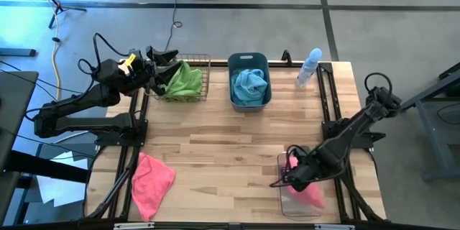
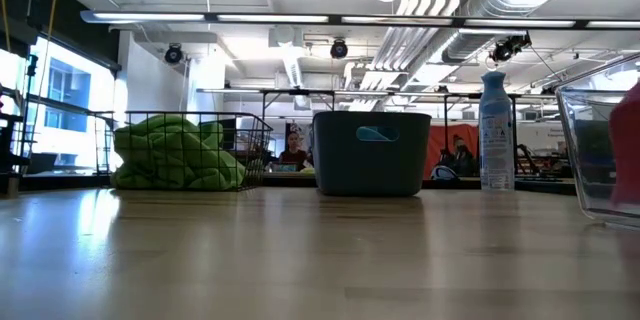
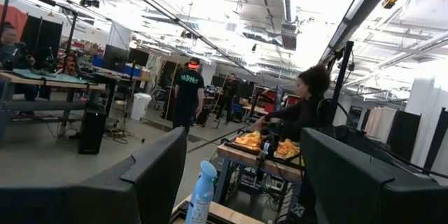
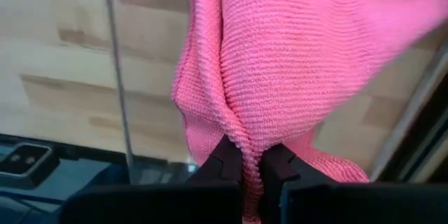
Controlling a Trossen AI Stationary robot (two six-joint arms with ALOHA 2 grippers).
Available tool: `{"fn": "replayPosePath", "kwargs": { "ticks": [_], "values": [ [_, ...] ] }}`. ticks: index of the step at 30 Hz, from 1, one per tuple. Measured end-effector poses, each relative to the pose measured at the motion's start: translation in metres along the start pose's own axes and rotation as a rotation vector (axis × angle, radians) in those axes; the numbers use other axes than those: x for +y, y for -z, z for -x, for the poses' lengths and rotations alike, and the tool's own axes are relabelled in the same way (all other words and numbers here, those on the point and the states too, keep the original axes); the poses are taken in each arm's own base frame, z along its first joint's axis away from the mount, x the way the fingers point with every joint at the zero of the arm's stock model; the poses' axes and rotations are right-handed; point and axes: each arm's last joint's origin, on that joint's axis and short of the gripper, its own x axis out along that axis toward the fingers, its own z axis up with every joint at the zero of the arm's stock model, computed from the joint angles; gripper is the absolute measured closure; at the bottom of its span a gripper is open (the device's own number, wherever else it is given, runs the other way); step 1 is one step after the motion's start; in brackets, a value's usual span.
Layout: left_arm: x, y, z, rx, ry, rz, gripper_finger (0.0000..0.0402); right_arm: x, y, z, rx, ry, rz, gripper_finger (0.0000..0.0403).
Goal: Sort microfiber towel by color & place in baskets
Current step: Put the top pink microfiber cloth into the transparent bin
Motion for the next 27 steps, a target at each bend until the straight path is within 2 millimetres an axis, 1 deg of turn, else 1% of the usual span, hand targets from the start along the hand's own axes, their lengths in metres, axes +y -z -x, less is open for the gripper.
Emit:
{"fn": "replayPosePath", "kwargs": {
  "ticks": [4,7,10,14,17,20,23,27],
  "values": [
    [0.000,0.000,0.000,0.000,0.000,0.000,0.0135,0.006,-0.010,0.001,-0.019,-0.012,0.000,0.0403],
    [0.000,0.000,0.000,0.000,0.000,0.000,0.0135,0.005,-0.013,0.001,-0.040,-0.004,-0.015,0.0403],
    [0.000,0.000,0.000,0.000,0.000,0.000,0.0135,0.002,-0.014,-0.008,-0.040,0.000,-0.033,0.0403],
    [0.000,0.000,0.000,-0.001,0.001,0.000,0.0135,-0.003,-0.008,-0.033,0.037,-0.038,-0.021,0.0403],
    [0.000,0.000,0.000,-0.001,0.001,0.001,0.0135,-0.005,-0.006,-0.046,0.075,-0.081,-0.009,0.0403],
    [0.000,0.000,0.000,-0.001,0.001,0.001,0.0135,-0.006,-0.007,-0.050,0.079,-0.086,-0.008,0.0403],
    [0.000,0.000,0.000,-0.001,0.001,0.001,0.0135,-0.011,-0.009,-0.054,0.081,-0.046,-0.010,0.0402],
    [0.000,0.000,0.000,-0.001,0.001,0.001,0.0135,-0.013,-0.011,-0.055,0.080,-0.018,-0.013,0.0402]
  ]
}}
